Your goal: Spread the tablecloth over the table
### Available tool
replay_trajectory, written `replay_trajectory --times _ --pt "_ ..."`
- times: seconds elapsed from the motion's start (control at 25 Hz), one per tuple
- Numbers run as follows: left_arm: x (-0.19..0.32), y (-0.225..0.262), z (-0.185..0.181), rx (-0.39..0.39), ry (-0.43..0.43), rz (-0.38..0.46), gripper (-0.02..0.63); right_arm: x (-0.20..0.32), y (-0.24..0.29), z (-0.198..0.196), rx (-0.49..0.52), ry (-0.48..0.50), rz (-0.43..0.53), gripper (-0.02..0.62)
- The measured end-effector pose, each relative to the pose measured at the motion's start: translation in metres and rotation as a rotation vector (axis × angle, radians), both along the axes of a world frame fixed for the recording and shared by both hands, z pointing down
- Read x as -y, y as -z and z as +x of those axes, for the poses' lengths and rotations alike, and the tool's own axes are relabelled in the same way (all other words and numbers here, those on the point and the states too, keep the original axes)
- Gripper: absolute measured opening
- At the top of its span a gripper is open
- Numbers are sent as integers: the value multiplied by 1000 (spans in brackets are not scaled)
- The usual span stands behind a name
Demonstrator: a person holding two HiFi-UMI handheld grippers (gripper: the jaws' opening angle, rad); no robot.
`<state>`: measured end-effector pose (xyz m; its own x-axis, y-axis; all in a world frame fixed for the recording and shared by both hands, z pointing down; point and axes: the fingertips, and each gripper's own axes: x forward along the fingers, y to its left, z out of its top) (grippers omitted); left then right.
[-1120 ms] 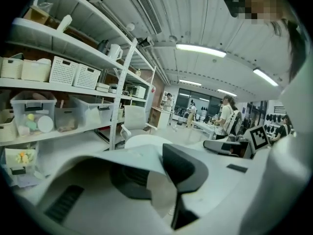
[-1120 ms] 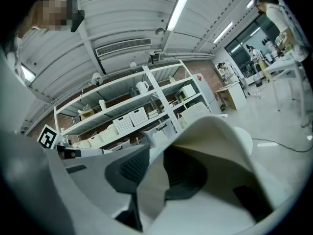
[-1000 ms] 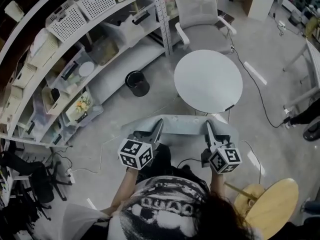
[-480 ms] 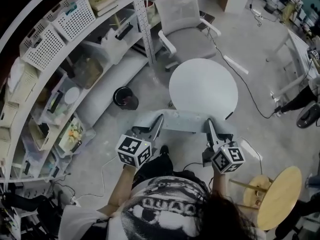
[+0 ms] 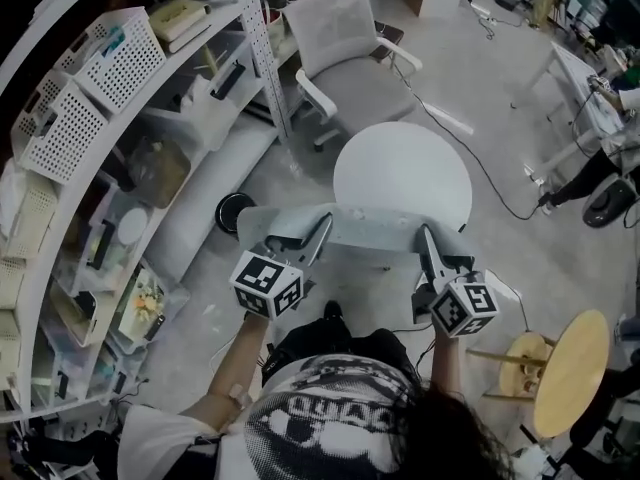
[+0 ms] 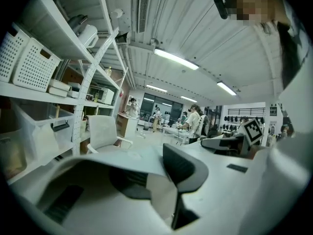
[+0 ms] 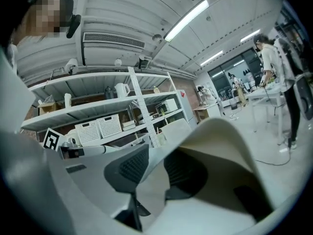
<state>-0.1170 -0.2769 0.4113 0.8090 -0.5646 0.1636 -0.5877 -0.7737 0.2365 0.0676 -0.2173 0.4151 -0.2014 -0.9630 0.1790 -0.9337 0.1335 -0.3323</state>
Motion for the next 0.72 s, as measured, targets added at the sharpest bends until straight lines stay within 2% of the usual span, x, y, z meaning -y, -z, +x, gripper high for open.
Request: replay_trajectory --times 0.36,0.72 --pt "49 25 44 -68 -163 72 81 24 35 34 -72 -91 54 104" --pt "85 68 85 -92 -241 176 81 49 73 68 -116 -141 127 107"
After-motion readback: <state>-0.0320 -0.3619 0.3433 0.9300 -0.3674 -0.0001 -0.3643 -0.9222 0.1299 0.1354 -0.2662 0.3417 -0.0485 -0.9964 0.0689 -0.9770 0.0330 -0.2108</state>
